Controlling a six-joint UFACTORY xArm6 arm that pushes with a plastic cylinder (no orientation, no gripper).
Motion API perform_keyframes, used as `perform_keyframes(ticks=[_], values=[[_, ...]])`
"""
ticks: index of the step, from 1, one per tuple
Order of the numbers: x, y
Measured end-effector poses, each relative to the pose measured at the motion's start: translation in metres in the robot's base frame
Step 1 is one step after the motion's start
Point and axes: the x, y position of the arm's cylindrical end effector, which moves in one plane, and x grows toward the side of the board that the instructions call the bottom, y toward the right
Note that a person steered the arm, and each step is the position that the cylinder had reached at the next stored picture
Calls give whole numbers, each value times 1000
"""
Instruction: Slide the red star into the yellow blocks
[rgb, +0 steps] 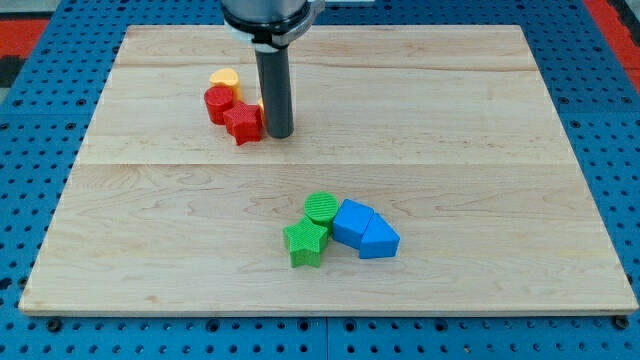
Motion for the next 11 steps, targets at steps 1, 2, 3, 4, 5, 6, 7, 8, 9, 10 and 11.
perform_keyframes(ticks=[1,2,3,4,5,6,7,8,9,10,11], values=[[-29,-2],[-34,4],[27,-13],[59,-42],[33,-37],[4,-45],[2,-66],[-5,-87],[-21,-107],[-30,-139],[-36,-154]])
